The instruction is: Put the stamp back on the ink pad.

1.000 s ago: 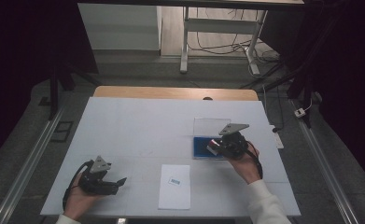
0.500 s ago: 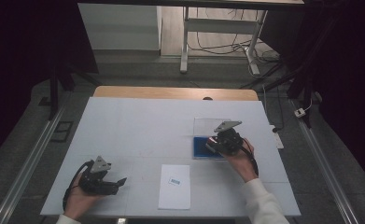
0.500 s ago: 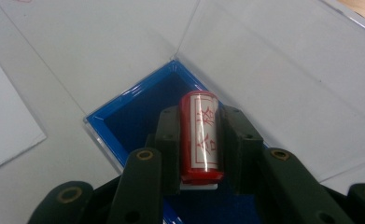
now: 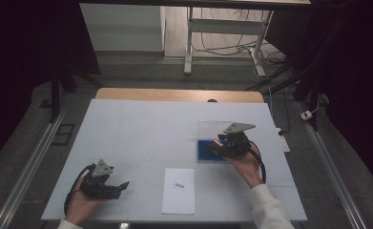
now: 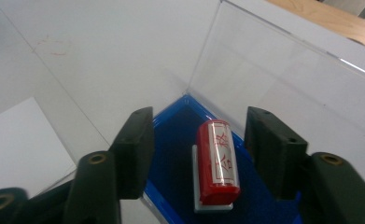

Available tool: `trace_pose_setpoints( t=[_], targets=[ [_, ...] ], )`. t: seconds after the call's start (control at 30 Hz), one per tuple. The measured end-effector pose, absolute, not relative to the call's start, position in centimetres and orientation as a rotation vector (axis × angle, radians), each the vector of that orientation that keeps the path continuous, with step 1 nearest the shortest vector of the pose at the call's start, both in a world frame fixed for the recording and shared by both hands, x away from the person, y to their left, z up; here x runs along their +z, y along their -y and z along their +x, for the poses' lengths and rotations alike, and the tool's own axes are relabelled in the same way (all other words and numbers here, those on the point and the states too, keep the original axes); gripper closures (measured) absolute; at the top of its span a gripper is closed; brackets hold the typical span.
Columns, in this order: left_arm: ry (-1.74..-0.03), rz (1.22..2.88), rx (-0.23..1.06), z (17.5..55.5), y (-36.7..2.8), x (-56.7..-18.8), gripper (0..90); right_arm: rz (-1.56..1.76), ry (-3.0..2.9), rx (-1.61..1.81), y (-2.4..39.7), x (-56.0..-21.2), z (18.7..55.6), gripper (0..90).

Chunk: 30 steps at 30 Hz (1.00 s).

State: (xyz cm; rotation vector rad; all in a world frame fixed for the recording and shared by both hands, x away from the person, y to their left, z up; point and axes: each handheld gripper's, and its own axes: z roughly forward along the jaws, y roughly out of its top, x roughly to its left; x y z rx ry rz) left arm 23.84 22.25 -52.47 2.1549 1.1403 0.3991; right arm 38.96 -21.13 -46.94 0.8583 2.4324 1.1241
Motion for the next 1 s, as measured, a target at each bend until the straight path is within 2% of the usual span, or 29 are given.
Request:
trace_pose_setpoints(
  t=[0.47,1.0],
  targets=[
    [-1.133,2.122,0.397,23.3,-22.6,-52.2,17.9,0.807,-2.38,1.155,24.0,-46.7,34.8,38.9],
    [-1.102,2.117,0.394,22.9,-22.2,-52.2,17.8,0.854,-2.416,1.12,29.5,-50.4,30.5,39.0]
  ],
)
